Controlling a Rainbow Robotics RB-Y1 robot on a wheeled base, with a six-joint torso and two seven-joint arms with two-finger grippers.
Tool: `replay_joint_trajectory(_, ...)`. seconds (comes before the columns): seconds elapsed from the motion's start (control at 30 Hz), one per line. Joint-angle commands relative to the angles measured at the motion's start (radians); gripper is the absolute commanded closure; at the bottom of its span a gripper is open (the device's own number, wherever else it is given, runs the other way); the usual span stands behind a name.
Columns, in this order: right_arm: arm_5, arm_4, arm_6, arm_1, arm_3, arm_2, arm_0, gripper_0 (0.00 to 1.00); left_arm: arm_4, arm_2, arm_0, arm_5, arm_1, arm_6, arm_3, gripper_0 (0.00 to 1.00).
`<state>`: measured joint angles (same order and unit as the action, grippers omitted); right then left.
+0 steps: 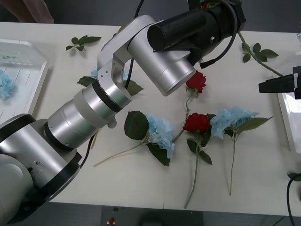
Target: Put the red flowers into the right box and the blue flowers into the left box
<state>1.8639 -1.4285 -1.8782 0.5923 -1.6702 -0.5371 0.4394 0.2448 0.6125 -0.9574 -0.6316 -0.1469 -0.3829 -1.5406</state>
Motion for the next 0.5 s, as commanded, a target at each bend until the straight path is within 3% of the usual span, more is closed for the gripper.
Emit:
replay_joint_trajectory(0.03,-0.008,-0.02,0.028,0.049,-0.013,-0.007,0.039,0.0,0.002,0.018,-0.037,0.012,0.009,0.009,-0.019,1.0)
replay_joint_trajectory(0.3,-0.008,-0.01,0.034,0.092,-0.003,-0.03,0.058,0.0,-0.002,0.02,-0.038,0.012,0.009,0.009,-0.019,1.0)
replay_joint_trajectory(0.5,0.026,-0.01,0.019,0.139,0.096,-0.043,0.097,0.0,-0.002,0.02,-0.038,0.012,0.009,0.009,-0.019,1.0)
